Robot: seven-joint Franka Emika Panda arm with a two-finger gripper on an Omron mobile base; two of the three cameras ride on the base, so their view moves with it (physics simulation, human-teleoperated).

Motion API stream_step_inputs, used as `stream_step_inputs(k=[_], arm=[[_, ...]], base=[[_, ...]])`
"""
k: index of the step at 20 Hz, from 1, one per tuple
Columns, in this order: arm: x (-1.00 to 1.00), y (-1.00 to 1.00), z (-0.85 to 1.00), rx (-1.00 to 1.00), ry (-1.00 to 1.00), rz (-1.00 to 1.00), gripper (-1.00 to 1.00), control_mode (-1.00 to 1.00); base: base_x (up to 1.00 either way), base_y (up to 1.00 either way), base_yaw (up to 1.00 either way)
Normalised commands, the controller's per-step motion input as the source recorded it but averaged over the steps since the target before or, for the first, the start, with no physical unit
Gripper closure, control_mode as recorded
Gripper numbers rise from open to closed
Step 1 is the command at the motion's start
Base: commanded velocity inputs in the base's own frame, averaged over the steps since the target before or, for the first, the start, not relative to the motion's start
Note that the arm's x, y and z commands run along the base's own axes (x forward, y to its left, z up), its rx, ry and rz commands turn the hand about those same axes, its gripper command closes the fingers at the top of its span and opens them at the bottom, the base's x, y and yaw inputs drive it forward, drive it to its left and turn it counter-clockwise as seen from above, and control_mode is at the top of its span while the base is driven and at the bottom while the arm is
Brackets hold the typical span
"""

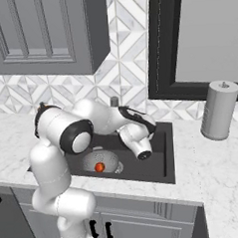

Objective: Put the colander in the sink, put the apple in the colander, and turn on the sink faucet and pour water over the colander.

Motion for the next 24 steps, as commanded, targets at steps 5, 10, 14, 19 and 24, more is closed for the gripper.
stream_step_inputs(k=[5,10,14,19,24], arm=[[0.25,0.06,-0.15,0.0,0.0,0.0,-1.0,-1.0],[0.4,0.02,-0.01,0.01,0.0,0.0,-1.0,-1.0],[0.44,0.0,0.0,0.05,0.0,0.0,-1.0,-1.0],[0.34,-0.01,-0.01,0.05,0.0,0.0,-1.0,-1.0],[0.07,0.0,-0.06,0.0,0.01,0.0,-1.0,-1.0]], base=[[0.0,0.0,0.0],[0.0,0.0,0.0],[0.0,0.0,0.0],[0.0,0.0,0.0],[0.0,0.0,0.0]])
